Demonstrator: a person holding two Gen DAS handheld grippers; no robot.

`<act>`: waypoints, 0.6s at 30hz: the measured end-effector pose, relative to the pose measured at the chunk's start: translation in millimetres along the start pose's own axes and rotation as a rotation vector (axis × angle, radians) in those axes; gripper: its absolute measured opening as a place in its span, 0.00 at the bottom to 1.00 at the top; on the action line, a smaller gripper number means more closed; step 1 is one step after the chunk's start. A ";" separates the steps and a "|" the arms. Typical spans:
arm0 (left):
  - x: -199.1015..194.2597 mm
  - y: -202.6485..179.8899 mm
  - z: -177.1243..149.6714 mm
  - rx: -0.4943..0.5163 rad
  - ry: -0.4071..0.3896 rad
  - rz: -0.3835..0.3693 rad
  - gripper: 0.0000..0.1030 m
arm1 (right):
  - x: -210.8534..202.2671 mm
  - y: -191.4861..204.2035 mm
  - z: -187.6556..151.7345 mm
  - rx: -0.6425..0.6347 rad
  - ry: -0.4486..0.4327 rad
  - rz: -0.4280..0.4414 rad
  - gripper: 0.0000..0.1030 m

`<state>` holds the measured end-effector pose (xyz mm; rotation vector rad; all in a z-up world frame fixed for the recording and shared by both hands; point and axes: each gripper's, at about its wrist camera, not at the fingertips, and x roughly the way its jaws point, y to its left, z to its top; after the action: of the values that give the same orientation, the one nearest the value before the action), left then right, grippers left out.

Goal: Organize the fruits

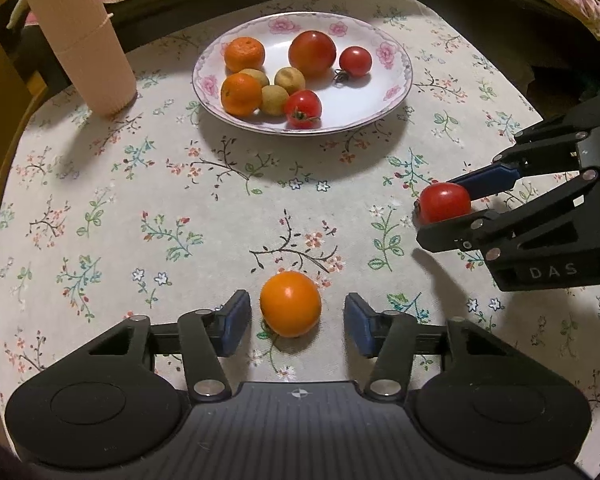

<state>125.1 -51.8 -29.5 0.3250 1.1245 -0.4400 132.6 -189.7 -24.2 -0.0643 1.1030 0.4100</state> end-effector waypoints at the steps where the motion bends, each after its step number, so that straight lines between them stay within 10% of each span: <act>1: 0.5 -0.2 -0.3 0.000 0.003 0.001 0.57 | -0.1 -0.3 -0.1 0.003 0.001 0.001 0.38; 18: -0.5 -3.9 4.5 0.004 -0.014 0.001 0.39 | -1.2 7.9 -0.5 -0.032 0.009 -0.006 0.31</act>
<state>126.5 -57.2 -27.3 0.3259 1.1102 -0.4431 128.9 -182.8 -22.2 -0.0974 1.1048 0.4219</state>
